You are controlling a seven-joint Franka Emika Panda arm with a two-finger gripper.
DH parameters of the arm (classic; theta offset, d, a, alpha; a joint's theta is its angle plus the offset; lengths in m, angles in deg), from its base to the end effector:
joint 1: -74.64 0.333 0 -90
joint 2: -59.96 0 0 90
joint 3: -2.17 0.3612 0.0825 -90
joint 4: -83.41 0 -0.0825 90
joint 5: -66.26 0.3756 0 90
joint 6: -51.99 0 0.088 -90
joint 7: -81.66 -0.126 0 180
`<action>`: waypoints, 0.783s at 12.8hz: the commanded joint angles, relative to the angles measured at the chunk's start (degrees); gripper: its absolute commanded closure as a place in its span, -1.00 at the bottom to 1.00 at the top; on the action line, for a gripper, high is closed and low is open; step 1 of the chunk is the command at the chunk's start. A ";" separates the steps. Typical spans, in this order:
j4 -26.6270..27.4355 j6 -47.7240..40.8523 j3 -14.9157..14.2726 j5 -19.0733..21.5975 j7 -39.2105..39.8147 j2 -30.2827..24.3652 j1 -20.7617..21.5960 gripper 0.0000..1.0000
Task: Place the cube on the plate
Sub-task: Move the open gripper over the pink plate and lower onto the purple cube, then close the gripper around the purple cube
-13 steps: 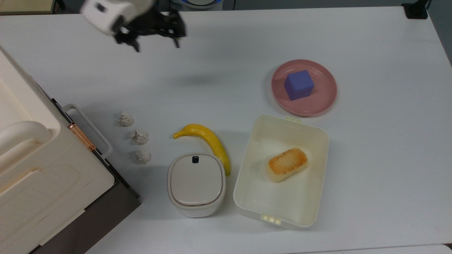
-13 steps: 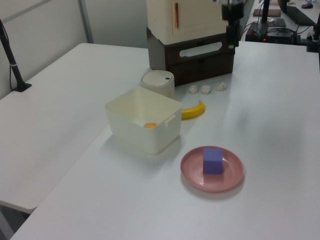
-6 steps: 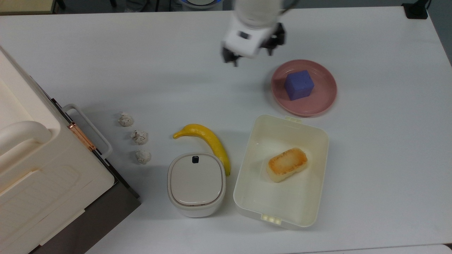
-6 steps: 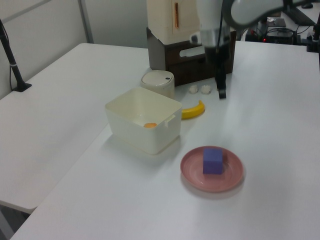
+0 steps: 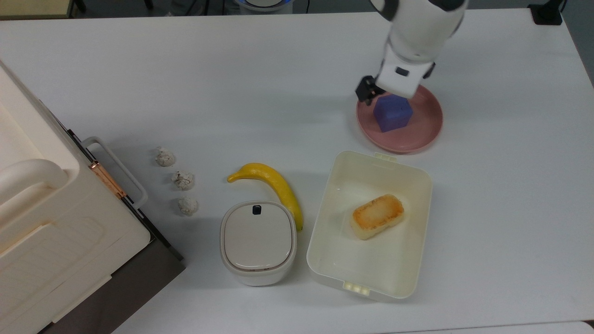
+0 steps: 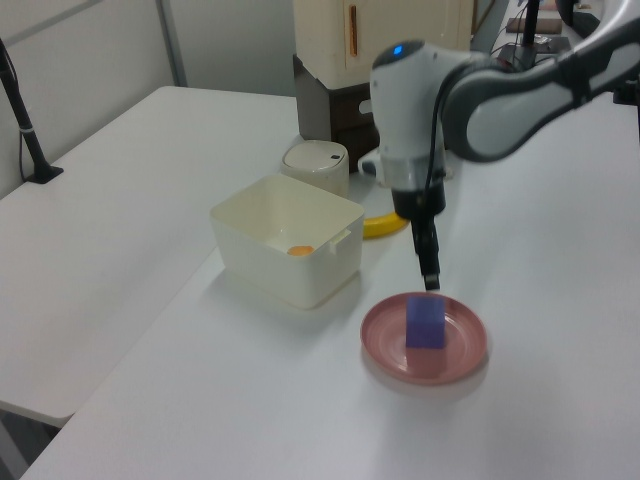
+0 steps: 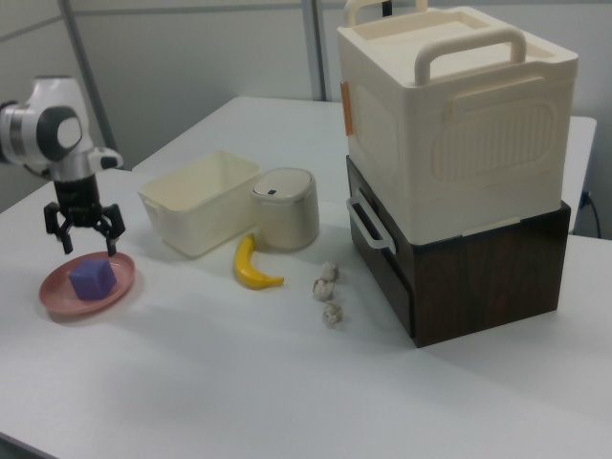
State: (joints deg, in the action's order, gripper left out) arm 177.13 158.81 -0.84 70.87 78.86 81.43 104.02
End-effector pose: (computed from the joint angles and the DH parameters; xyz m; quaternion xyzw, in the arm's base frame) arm 0.5797 0.3004 0.4167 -0.9786 -0.1906 0.0773 0.0087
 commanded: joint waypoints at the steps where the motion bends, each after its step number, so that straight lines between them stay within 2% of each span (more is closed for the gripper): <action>1: -0.47 4.97 -1.12 -0.48 -3.95 3.57 4.11 -1.00; 3: -0.82 5.41 -1.12 -1.62 -6.41 4.80 6.30 -1.00; 5: -0.82 5.77 -1.12 -2.15 -8.62 6.04 6.48 -0.95; 6: -0.56 5.59 -1.12 -3.89 -8.54 5.95 6.66 -0.52; 7: -0.56 4.98 -1.12 -4.87 -8.54 5.69 6.75 -0.29; 8: -0.74 3.85 -1.12 -4.88 -8.89 5.08 6.31 0.41; 9: -0.91 2.70 -1.21 -4.88 -8.89 4.20 5.96 0.73; 10: -0.91 1.74 -1.56 -4.70 -8.98 2.80 5.70 0.91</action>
State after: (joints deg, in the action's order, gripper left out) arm 176.57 163.44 -1.11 66.82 71.21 87.23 109.59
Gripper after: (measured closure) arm 0.278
